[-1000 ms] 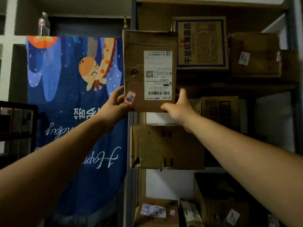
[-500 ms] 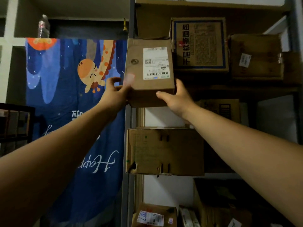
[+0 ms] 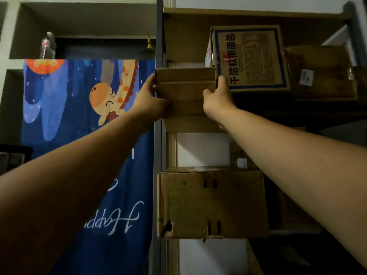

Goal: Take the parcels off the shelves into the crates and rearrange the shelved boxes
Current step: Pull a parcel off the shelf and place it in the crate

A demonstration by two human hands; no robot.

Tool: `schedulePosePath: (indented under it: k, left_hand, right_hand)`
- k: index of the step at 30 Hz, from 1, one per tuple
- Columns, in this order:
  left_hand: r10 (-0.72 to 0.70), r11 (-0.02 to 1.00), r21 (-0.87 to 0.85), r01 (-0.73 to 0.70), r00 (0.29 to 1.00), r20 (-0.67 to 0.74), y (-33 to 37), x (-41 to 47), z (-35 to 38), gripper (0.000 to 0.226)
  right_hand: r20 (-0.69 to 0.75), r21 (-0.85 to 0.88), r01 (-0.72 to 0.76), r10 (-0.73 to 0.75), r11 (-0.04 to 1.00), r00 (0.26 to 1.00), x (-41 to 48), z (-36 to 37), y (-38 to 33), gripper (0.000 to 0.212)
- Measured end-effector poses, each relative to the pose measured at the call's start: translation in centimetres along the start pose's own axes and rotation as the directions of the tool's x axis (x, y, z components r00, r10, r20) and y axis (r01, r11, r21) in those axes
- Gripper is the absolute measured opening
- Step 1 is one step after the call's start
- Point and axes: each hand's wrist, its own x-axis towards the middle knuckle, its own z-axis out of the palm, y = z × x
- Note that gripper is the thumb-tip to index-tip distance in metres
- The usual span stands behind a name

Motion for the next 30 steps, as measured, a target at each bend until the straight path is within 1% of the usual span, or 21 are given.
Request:
schedulePosePath:
  k: [1,3,4,6,8,10,11,12,13,15,17,19,21,23,24,25,26,28,30]
  left_hand:
    - [0.020,1.000,0.021,-0.021,1.000,0.005,-0.4,0.4,-0.2,0.081]
    - [0.097,0.991,0.092,-0.095,0.995,-0.013,-1.1,1.4,-0.4,0.084]
    - [0.150,0.979,0.144,-0.143,0.988,-0.038,-1.4,1.8,-0.4,0.082]
    - [0.248,0.927,0.311,-0.209,0.964,-0.091,-1.9,2.4,-0.2,0.067]
    - [0.341,0.805,0.542,-0.240,0.936,-0.092,-2.1,2.7,0.0,0.049]
    - [0.436,0.665,0.689,-0.290,0.899,-0.043,-2.9,3.2,0.1,0.038]
    - [0.470,0.619,0.718,-0.319,0.882,-0.014,-3.4,3.6,0.1,0.034]
    - [0.487,0.592,0.730,-0.341,0.873,0.013,-3.7,4.1,0.2,0.033]
    - [0.487,0.576,0.736,-0.356,0.872,0.041,-4.2,4.6,0.3,0.035]
    - [0.450,0.532,0.766,-0.361,0.887,0.105,-4.9,5.7,0.4,0.043]
    - [0.365,0.463,0.817,-0.342,0.914,0.176,-5.6,6.8,0.8,0.055]
    - [0.228,0.420,0.858,-0.295,0.950,0.215,-6.3,7.4,1.2,0.065]
    - [0.062,0.424,0.876,-0.228,0.973,0.224,-7.1,8.3,1.8,0.076]
    - [-0.064,0.434,0.883,-0.180,0.971,0.230,-7.8,8.8,2.3,0.083]
    - [-0.095,0.448,0.878,-0.172,0.967,0.238,-8.0,8.9,2.4,0.084]
    - [-0.104,0.464,0.869,-0.171,0.964,0.245,-8.0,9.0,2.5,0.084]
    - [-0.096,0.481,0.860,-0.170,0.965,0.244,-7.9,9.0,2.5,0.083]
    - [-0.067,0.515,0.841,-0.165,0.971,0.232,-7.4,8.7,2.6,0.084]
    - [-0.031,0.544,0.822,-0.168,0.975,0.220,-6.9,8.5,2.8,0.085]
  right_hand:
    - [-0.028,-0.015,0.022,-0.022,1.000,0.999,0.1,0.5,0.0,0.061]
    - [-0.085,-0.081,0.114,-0.120,0.990,0.989,0.3,1.4,0.4,0.067]
    - [-0.090,-0.144,0.168,-0.182,0.975,0.979,0.4,1.8,0.7,0.066]
    - [-0.070,-0.260,0.259,-0.285,0.930,0.956,0.8,2.5,1.6,0.057]
    - [-0.043,-0.324,0.287,-0.317,0.901,0.947,1.4,3.3,2.4,0.051]
    - [-0.019,-0.424,0.277,-0.314,0.862,0.949,2.2,4.1,2.9,0.056]
    - [-0.008,-0.516,0.270,-0.320,0.813,0.947,2.7,4.3,3.1,0.060]
    - [0.006,-0.627,0.273,-0.345,0.730,0.938,3.3,4.3,3.2,0.062]
    - [0.033,-0.728,0.284,-0.383,0.623,0.923,3.8,4.3,3.2,0.061]
    - [0.096,-0.847,0.310,-0.450,0.432,0.888,5.2,4.2,3.3,0.058]
    - [0.156,-0.897,0.321,-0.460,0.305,0.874,6.6,4.5,3.6,0.056]
    - [0.228,-0.923,0.330,-0.413,0.196,0.882,7.2,5.0,3.8,0.055]
    - [0.285,-0.940,0.331,-0.341,0.081,0.896,7.7,5.5,4.3,0.055]
    - [0.321,-0.944,0.330,-0.291,-0.018,0.901,7.8,5.7,4.7,0.054]
    - [0.339,-0.939,0.342,-0.279,-0.037,0.899,7.8,5.7,4.7,0.053]
    - [0.360,-0.930,0.367,-0.280,-0.029,0.890,7.7,5.6,4.7,0.052]
    - [0.379,-0.917,0.399,-0.298,0.007,0.876,7.6,5.3,4.6,0.051]
    - [0.387,-0.880,0.457,-0.364,0.129,0.847,7.3,4.4,4.3,0.050]
    - [0.334,-0.839,0.480,-0.453,0.257,0.827,7.0,3.4,4.4,0.054]
